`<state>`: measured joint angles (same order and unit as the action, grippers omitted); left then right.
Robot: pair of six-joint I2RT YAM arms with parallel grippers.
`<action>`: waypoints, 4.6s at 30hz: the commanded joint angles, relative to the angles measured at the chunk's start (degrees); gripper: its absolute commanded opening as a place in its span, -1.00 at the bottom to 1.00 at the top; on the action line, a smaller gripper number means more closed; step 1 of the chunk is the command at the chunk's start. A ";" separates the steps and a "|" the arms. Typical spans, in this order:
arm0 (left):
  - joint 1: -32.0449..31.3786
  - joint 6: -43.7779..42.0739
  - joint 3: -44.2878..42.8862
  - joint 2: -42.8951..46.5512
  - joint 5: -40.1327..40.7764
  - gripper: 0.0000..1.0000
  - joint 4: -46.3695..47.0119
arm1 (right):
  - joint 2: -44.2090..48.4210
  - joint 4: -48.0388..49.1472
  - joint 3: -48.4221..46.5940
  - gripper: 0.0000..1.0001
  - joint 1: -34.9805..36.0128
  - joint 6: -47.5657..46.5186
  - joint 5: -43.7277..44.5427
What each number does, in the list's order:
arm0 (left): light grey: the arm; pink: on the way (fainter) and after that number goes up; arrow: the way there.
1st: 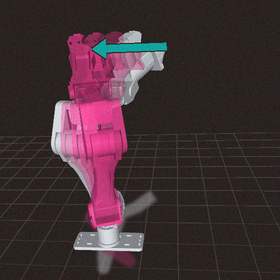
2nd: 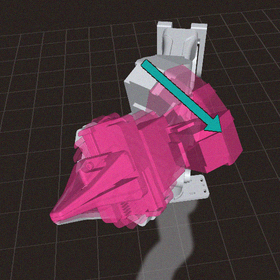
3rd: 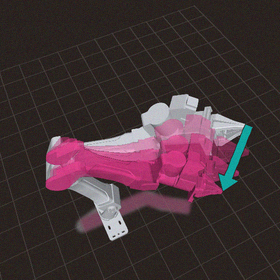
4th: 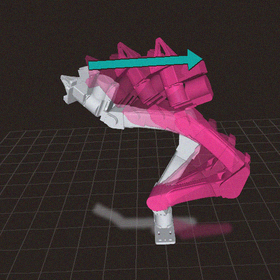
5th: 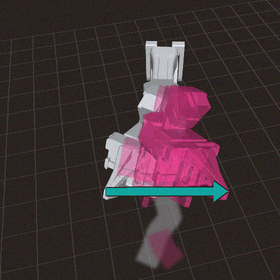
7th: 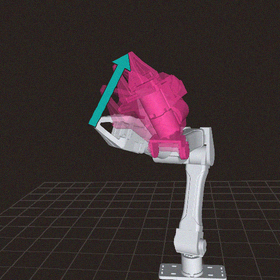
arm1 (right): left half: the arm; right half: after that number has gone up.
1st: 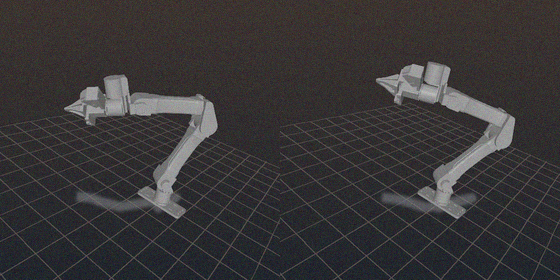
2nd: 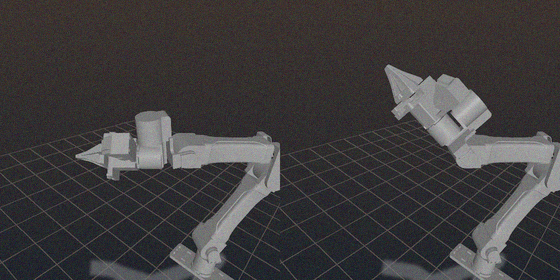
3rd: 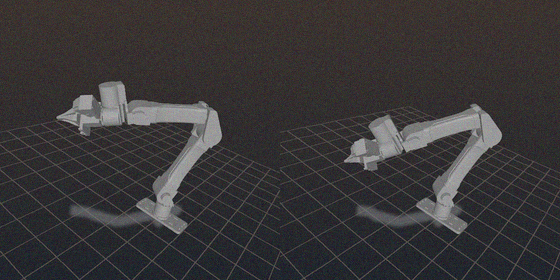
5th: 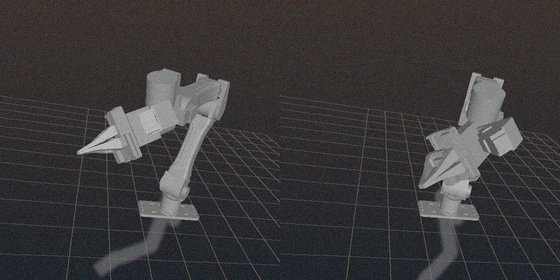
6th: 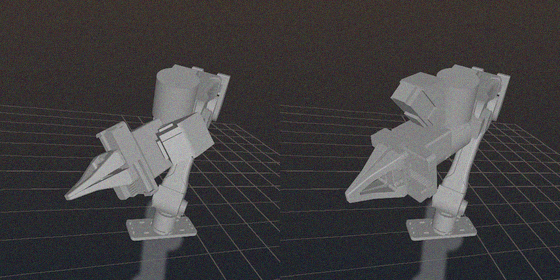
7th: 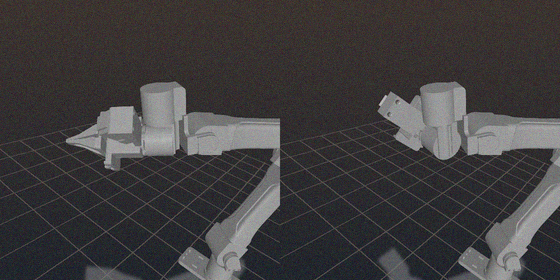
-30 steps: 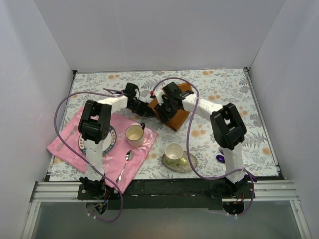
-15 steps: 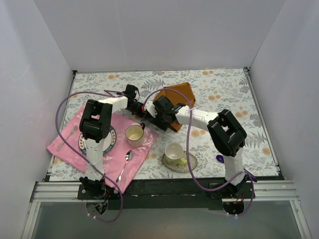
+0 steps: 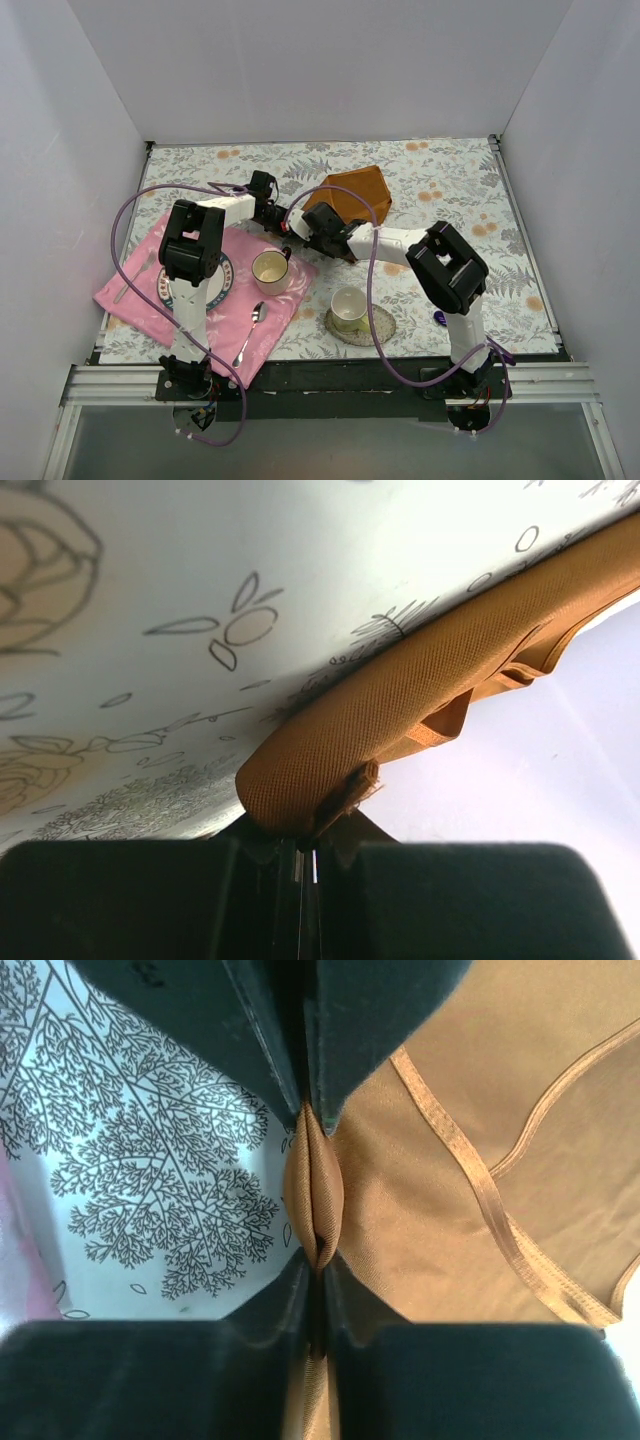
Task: Fold the napkin, place the utensils inside, and roll it up
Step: Roll the napkin with the utensil
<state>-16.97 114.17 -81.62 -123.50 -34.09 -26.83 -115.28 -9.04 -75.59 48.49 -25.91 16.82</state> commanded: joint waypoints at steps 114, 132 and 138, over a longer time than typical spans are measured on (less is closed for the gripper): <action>-4.21 -11.16 -9.95 -7.28 1.22 -1.00 1.43 | -15.76 -38.08 -35.24 -0.07 -27.31 18.62 -50.66; -4.65 -9.50 -15.14 -8.51 -1.51 -1.00 2.66 | -21.56 -29.72 -35.33 -0.31 -27.22 20.81 -49.25; -5.09 -8.88 -17.25 -10.88 -1.68 -1.00 3.27 | -21.83 -29.81 -34.09 -0.35 -27.13 20.20 -49.08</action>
<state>-21.39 104.64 -96.53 -133.23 -36.05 -23.97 -135.92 -40.07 -110.76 21.37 -4.73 -33.85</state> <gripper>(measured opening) 0.009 0.328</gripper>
